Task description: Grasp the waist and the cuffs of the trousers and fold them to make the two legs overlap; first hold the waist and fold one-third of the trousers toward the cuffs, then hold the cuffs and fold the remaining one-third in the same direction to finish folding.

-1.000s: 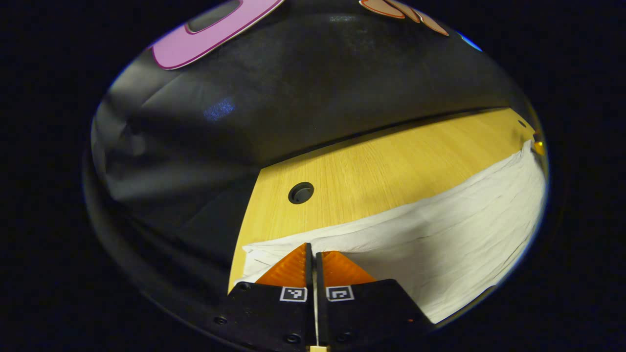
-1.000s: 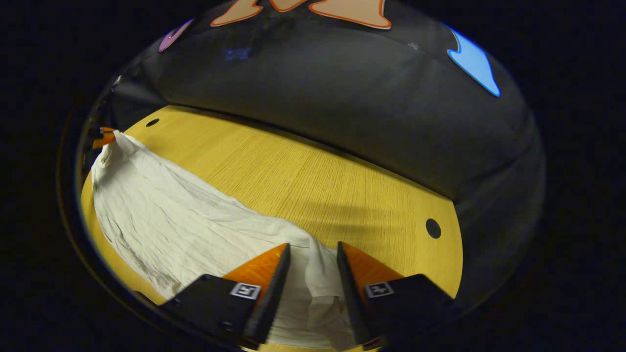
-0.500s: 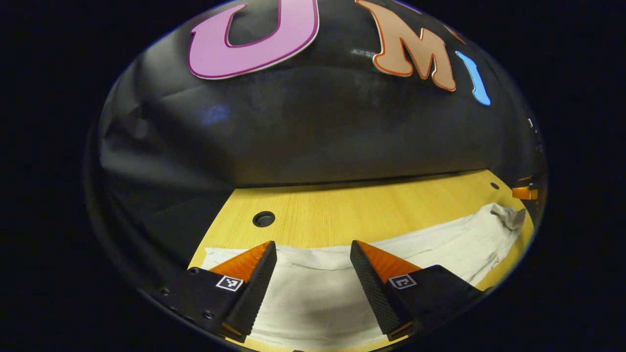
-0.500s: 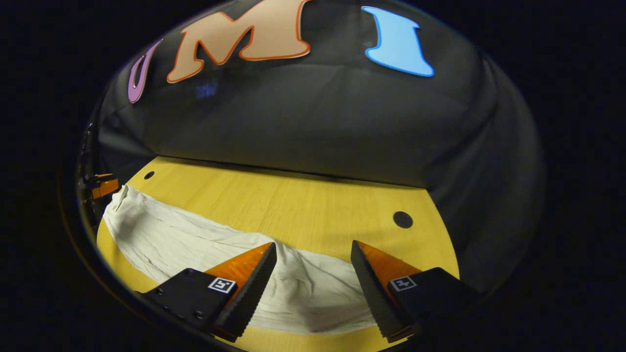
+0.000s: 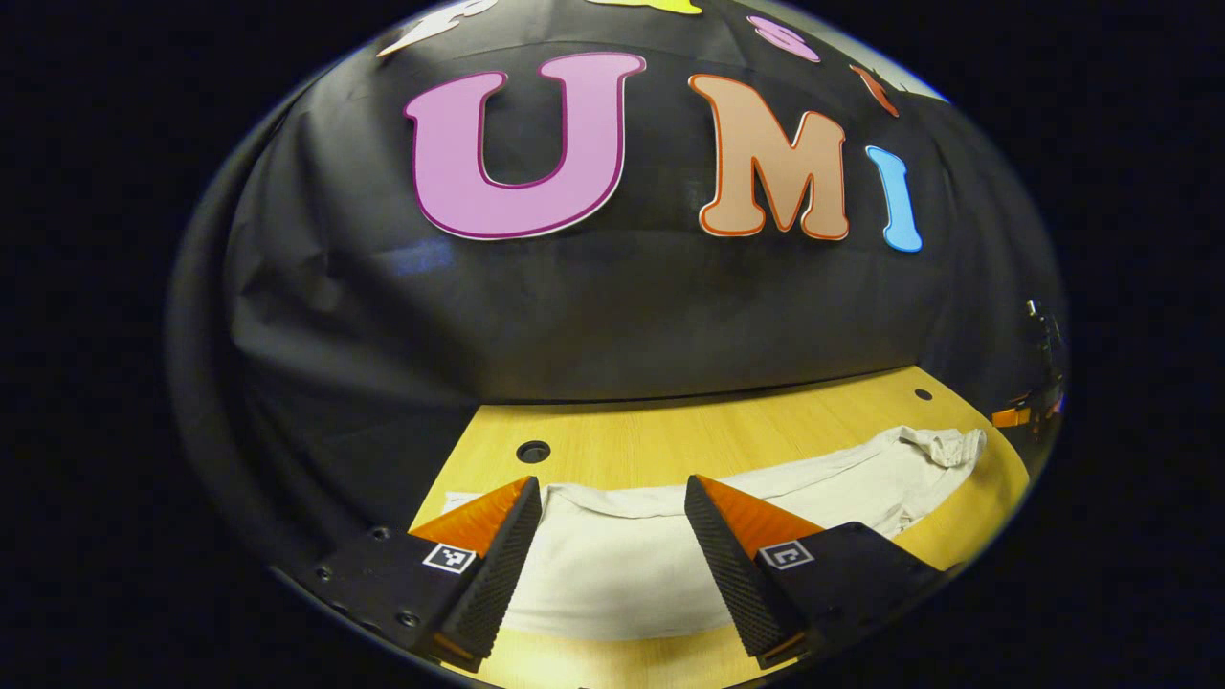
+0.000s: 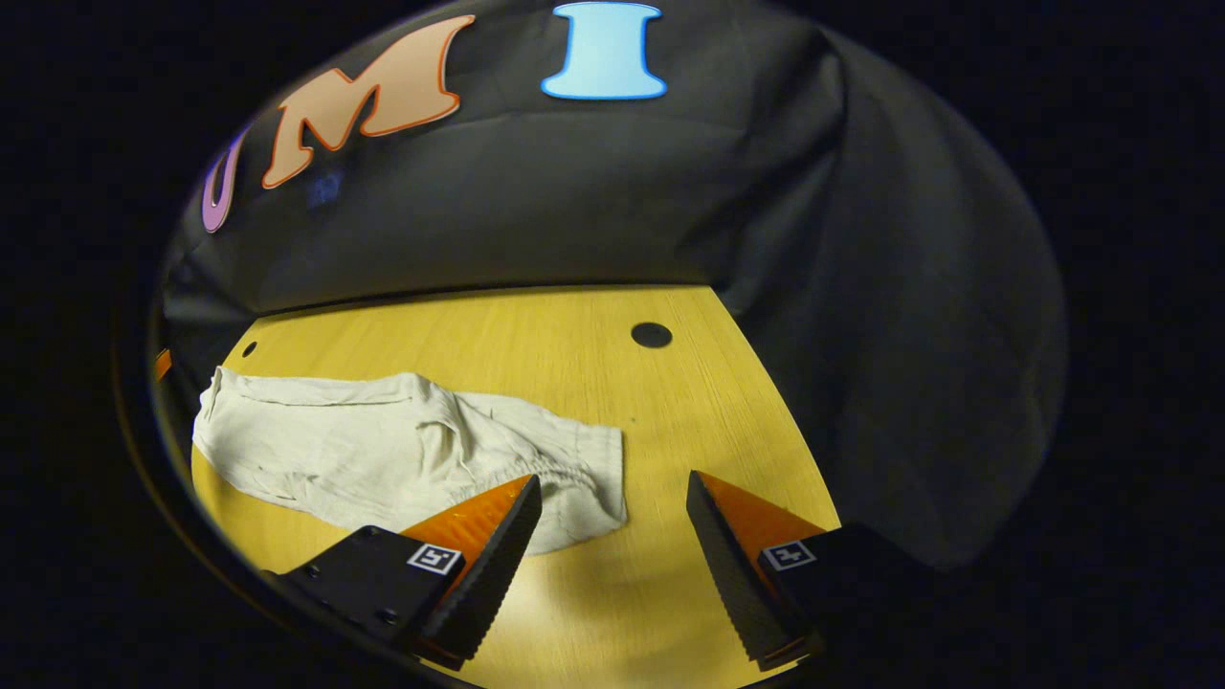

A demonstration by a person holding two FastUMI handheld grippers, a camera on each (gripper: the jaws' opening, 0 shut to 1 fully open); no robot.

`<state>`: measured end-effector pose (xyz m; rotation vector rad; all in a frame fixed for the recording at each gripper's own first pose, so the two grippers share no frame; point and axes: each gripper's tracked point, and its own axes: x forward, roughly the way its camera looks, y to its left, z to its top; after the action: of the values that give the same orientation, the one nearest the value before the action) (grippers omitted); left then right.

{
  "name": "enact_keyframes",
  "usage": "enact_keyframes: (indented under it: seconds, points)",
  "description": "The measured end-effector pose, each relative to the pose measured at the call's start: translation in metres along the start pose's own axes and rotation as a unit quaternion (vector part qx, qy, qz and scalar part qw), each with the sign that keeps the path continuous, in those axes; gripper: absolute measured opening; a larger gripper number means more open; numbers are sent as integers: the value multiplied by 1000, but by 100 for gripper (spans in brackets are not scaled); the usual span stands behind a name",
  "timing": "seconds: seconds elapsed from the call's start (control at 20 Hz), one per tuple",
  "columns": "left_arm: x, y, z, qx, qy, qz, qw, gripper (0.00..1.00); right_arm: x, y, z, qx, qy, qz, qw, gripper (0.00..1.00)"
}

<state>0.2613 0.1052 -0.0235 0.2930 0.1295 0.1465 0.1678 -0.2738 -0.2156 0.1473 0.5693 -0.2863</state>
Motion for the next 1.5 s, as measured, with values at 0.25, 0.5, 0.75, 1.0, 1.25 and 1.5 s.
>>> enact_keyframes:
  seconds: [0.25,0.5,0.75,1.0,1.25,1.5]
  points:
    - [-34,-6,10,8,-17,11,1000,91,13,3,-40,65,36,20,997,99]
    - [-39,-15,9,17,-15,28,999,91,39,12,-56,109,48,20,993,94]
    - [-45,-29,12,31,-13,35,999,91,55,29,-54,132,48,42,989,91]
    - [-51,-38,17,44,-14,36,998,87,64,35,-55,155,45,48,986,73]
    - [-49,-48,20,43,-14,30,999,91,68,38,-43,201,35,62,977,46]
    - [-47,-49,19,33,-14,18,999,91,58,40,-24,177,-12,39,983,15]
